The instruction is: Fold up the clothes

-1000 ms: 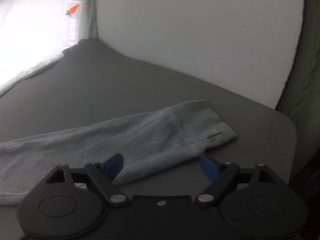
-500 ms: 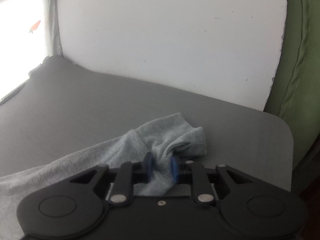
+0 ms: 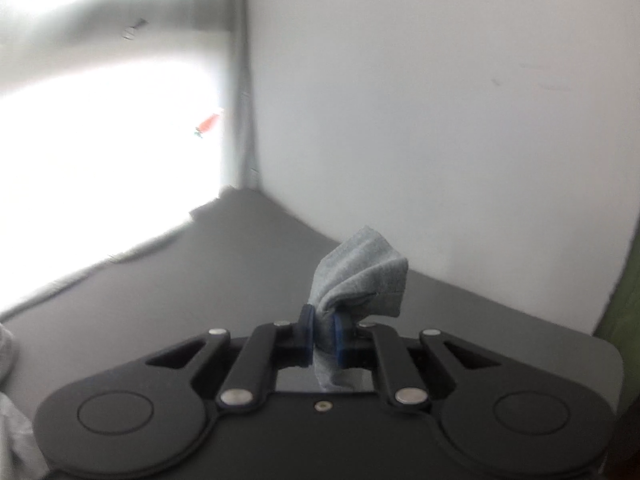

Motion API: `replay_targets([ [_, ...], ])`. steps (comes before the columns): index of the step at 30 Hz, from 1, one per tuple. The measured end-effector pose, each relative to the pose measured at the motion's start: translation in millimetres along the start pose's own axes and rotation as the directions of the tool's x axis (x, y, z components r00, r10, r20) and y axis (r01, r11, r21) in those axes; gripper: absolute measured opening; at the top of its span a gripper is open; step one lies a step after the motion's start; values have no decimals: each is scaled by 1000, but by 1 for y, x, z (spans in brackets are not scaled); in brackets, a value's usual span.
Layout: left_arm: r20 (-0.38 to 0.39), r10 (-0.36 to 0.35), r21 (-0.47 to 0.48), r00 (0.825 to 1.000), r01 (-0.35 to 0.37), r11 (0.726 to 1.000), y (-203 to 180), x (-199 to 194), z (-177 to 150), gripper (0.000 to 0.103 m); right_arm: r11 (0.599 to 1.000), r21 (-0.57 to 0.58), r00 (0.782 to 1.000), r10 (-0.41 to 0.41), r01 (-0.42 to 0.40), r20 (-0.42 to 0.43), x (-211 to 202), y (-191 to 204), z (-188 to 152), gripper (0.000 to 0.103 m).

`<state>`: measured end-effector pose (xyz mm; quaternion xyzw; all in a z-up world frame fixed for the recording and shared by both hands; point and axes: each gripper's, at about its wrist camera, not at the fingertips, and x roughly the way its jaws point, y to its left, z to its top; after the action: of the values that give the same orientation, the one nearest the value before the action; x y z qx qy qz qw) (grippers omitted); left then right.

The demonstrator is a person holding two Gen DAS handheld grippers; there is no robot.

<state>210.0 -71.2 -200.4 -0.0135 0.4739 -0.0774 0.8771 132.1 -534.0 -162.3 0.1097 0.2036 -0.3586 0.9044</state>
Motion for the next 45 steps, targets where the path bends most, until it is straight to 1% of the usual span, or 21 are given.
replay_targets([
  [4,71,-21,-181,997,34,983,49,-33,-4,103,971,-150,976,202,-189,82,-25,97,36,9],
  [7,127,20,-288,992,18,958,91,-57,-13,103,898,-242,907,404,-368,117,-58,181,53,9],
  [10,172,39,-437,984,41,899,143,-77,-22,103,761,-304,777,623,-573,94,-112,265,51,9],
  [12,235,-17,-555,972,148,819,177,-90,-29,103,651,-345,680,732,-676,50,-148,311,37,9],
  [13,270,-41,-607,962,203,769,194,-96,-33,103,580,-369,621,784,-726,9,-169,336,24,9],
  [14,311,-66,-654,948,264,709,212,-101,-37,103,521,-389,578,815,-760,-37,-186,353,6,9],
  [17,389,-69,-704,919,345,621,245,-108,-43,103,328,-448,452,869,-832,-203,-237,403,-60,9],
  [20,323,-33,-714,946,266,648,260,-97,-40,103,172,-475,396,814,-863,-425,-256,424,-132,10],
  [22,251,-26,-716,968,204,668,261,-84,-41,103,95,-460,374,735,-883,-565,-258,426,-177,21],
  [25,182,-45,-710,982,163,685,254,-68,-45,103,74,-451,375,682,-889,-628,-256,408,-197,42],
  [28,141,-83,-702,986,159,694,239,-52,-42,103,154,-414,403,668,-897,-626,-239,378,-180,50],
  [30,110,-111,-692,988,156,704,228,-40,-39,103,251,-412,467,657,-876,-592,-217,354,-155,55],
  [31,92,-104,-676,990,139,723,221,-35,-35,103,297,-422,505,648,-856,-570,-209,343,-147,57],
  [34,52,-24,-623,998,51,780,201,-27,-24,102,450,-444,632,585,-774,-509,-178,300,-129,60],
  [37,38,49,-608,998,-16,794,189,-18,-25,100,600,-419,727,491,-682,-479,-146,259,-119,60],
  [38,33,83,-597,996,-47,801,185,-17,-22,91,641,-410,752,462,-649,-469,-137,247,-117,60],
  [39,21,126,-579,992,-91,810,183,-19,-20,70,681,-396,776,438,-616,-454,-131,232,-115,60],
  [40,9,168,-561,986,-134,817,182,-21,-18,58,712,-381,793,419,-590,-443,-126,222,-114,60],
  [42,-11,218,-528,976,-190,828,179,-22,-11,21,764,-353,821,385,-540,-421,-117,203,-112,60],
  [43,-13,222,-520,975,-196,831,179,-22,-7,12,782,-342,831,374,-521,-411,-114,197,-111,60],
  [45,7,227,-528,974,-189,828,182,-32,1,8,813,-326,851,345,-482,-397,-105,188,-111,60],
])
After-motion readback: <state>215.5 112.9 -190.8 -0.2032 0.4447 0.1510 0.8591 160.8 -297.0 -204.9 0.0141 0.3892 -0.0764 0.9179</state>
